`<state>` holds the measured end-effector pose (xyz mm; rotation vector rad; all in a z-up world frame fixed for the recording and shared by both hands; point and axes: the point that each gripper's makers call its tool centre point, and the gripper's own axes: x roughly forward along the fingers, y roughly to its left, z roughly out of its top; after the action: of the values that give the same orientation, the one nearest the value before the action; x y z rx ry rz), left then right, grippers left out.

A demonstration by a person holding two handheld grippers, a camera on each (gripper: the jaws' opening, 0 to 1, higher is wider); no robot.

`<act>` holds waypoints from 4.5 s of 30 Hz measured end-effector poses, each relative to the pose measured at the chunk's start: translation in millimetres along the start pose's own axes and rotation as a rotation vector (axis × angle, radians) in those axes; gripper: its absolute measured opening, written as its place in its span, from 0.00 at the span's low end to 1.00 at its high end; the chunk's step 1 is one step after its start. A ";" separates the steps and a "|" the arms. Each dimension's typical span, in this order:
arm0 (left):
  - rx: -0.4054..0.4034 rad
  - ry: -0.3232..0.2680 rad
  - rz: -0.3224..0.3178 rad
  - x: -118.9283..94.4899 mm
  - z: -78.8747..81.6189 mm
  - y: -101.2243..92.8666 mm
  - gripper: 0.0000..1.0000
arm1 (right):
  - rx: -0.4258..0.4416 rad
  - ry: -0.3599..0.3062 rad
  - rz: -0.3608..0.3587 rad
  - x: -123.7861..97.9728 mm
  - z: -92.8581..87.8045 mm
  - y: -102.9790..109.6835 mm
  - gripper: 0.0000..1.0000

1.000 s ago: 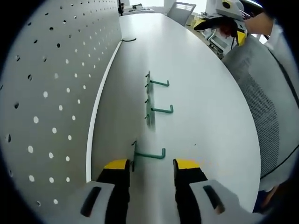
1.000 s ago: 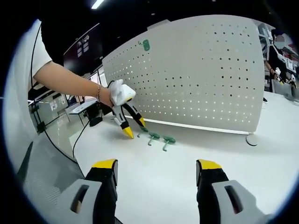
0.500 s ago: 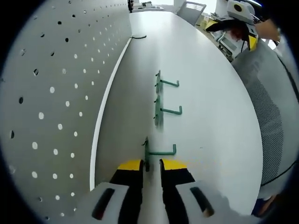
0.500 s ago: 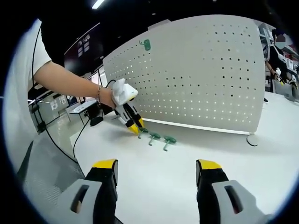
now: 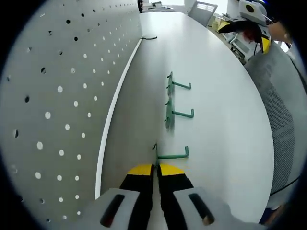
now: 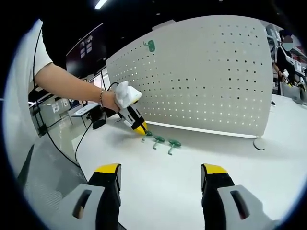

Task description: Insert the hook assembly into the mounting plate slot until the hook locks in place.

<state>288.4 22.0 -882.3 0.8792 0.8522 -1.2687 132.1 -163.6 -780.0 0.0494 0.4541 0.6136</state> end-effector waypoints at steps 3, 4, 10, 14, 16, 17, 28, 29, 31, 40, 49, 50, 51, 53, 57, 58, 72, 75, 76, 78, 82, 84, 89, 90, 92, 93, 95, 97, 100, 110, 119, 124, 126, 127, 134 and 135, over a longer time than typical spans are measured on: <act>0.003 0.003 0.000 -0.1 0.3 -0.4 0.04 | 0.002 0.001 -0.001 -0.2 -0.2 -0.2 0.66; 0.002 0.003 0.000 -0.1 0.3 -0.5 0.04 | 0.002 0.001 -0.001 -0.2 -0.1 -0.1 0.66; 0.001 0.015 0.005 -0.1 0.7 -0.6 0.04 | 0.002 0.002 0.001 0.2 -0.5 0.4 0.66; -0.008 0.030 0.005 -0.4 0.5 -0.4 0.04 | 0.002 0.004 0.002 0.6 -0.9 0.4 0.66; -0.012 0.031 0.005 -0.4 0.0 -0.3 0.04 | 0.001 0.003 0.003 0.7 -0.7 0.7 0.66; -0.011 0.030 0.005 -0.2 -0.2 -0.2 0.04 | 0.001 0.003 0.003 0.7 -0.6 0.7 0.66; 0.016 0.025 0.011 -0.3 0.2 -0.6 0.03 | 0.005 0.002 0.002 0.4 -0.8 -0.1 0.66; 0.009 0.022 0.013 -0.3 0.4 -0.1 0.03 | 0.004 0.002 0.002 0.4 -0.6 0.0 0.66; -0.005 0.007 0.026 -0.5 0.7 1.4 0.03 | 0.003 0.005 0.003 0.4 -0.9 0.6 0.66; -0.045 -0.072 0.060 -6.6 7.9 1.6 0.02 | 0.001 0.002 0.003 0.3 -0.6 0.6 0.66; -0.087 -0.174 0.091 -18.8 23.5 2.2 0.02 | -0.001 0.005 0.011 1.3 -0.5 2.4 0.66; -0.090 -0.170 0.087 -19.1 23.6 0.4 0.02 | -0.002 0.005 0.011 1.3 -0.7 2.5 0.66; -0.089 -0.169 0.088 -19.3 24.1 -0.6 0.02 | -0.001 0.005 0.012 1.3 -0.8 2.6 0.66; -0.083 -0.182 0.090 -21.8 27.4 -2.3 0.02 | -0.002 0.005 0.012 1.0 -0.1 2.9 0.66; -0.080 -0.197 0.106 -26.6 32.4 -1.4 0.02 | -0.003 0.004 0.013 1.1 -0.1 2.9 0.66; -0.080 -0.202 0.107 -27.7 33.8 -1.6 0.02 | -0.003 0.002 0.013 1.0 0.3 2.9 0.66; -0.120 -0.304 0.165 -46.2 49.3 1.2 0.02 | 0.002 -0.016 0.017 0.8 4.0 3.3 0.66; -0.125 -0.318 0.172 -48.2 50.0 0.0 0.02 | 0.000 -0.017 0.020 0.9 3.9 3.4 0.66; -0.127 -0.327 0.176 -49.0 50.3 0.0 0.02 | 0.003 -0.020 0.021 1.0 4.5 3.8 0.67; -0.136 -0.338 0.182 -50.5 50.3 -1.2 0.02 | 0.004 -0.022 0.020 0.7 5.4 4.0 0.67; -0.156 -0.375 0.197 -55.2 52.5 -3.7 0.02 | 0.004 -0.023 0.020 0.7 5.8 4.3 0.67; -0.169 -0.395 0.205 -57.8 53.2 -3.6 0.02 | 0.004 -0.023 0.024 1.0 6.3 5.3 0.66; -0.192 -0.433 0.221 -64.0 57.4 -6.5 0.02 | -0.020 -0.022 0.030 1.6 7.0 6.9 0.66; -0.192 -0.441 0.230 -65.7 58.4 -7.1 0.02 | -0.016 -0.026 0.028 1.2 8.0 6.3 0.66; -0.200 -0.451 0.234 -67.7 59.2 -8.5 0.02 | -0.012 -0.029 0.025 0.8 8.6 5.6 0.66; -0.202 -0.458 0.237 -68.7 59.9 -8.8 0.02 | -0.012 -0.029 0.024 0.8 8.7 5.5 0.66; -0.203 -0.469 0.246 -71.1 60.8 -10.0 0.02 | -0.013 -0.031 0.024 0.5 9.6 5.7 0.66; -0.210 -0.481 0.250 -73.8 62.4 -10.8 0.02 | -0.012 -0.034 0.023 0.2 10.2 5.6 0.66; -0.216 -0.500 0.266 -79.0 64.6 -11.4 0.02 | -0.011 -0.036 0.022 0.2 10.0 4.6 0.66; -0.237 -0.579 0.314 -99.8 70.1 -12.0 0.02 | -0.012 -0.044 0.020 -1.0 12.1 4.5 0.67; -0.277 -0.656 0.333 -116.9 76.9 -18.1 0.02 | -0.010 -0.045 0.024 -0.6 11.5 4.8 0.67; -0.305 -0.723 0.342 -126.1 82.7 -23.3 0.02 | -0.008 -0.046 0.026 -0.5 12.1 5.2 0.67; -0.304 -0.729 0.346 -127.9 83.3 -25.0 0.02 | -0.010 -0.046 0.026 -0.6 11.9 5.0 0.67; -0.313 -0.741 0.342 -129.6 85.2 -26.6 0.02 | -0.010 -0.046 0.026 -0.6 11.9 5.0 0.67; -0.336 -0.791 0.373 -144.8 88.1 -29.5 0.02 | -0.009 -0.051 0.026 -1.3 13.4 5.7 0.67; -0.341 -0.795 0.373 -146.4 88.1 -30.0 0.02 | -0.008 -0.052 0.026 -1.3 13.4 5.8 0.67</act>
<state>247.4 1.2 -715.0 0.1939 0.2313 -0.9755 133.8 -158.5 -766.4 0.0632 0.4015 0.6386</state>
